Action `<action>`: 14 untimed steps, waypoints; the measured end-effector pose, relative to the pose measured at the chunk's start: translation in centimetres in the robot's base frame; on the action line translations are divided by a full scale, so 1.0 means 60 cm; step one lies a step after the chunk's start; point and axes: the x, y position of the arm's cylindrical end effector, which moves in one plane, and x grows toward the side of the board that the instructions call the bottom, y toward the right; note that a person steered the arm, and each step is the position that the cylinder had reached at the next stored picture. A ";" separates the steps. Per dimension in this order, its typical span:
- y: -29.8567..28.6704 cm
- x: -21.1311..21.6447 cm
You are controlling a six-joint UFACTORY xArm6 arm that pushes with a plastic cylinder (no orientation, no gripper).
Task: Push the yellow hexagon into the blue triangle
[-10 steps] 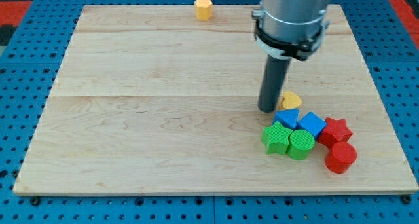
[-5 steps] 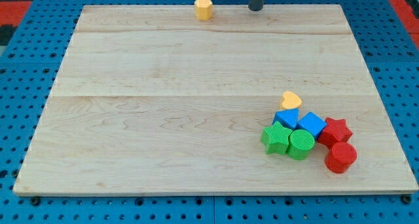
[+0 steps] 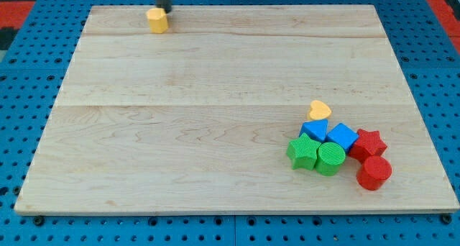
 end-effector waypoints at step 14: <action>0.402 0.359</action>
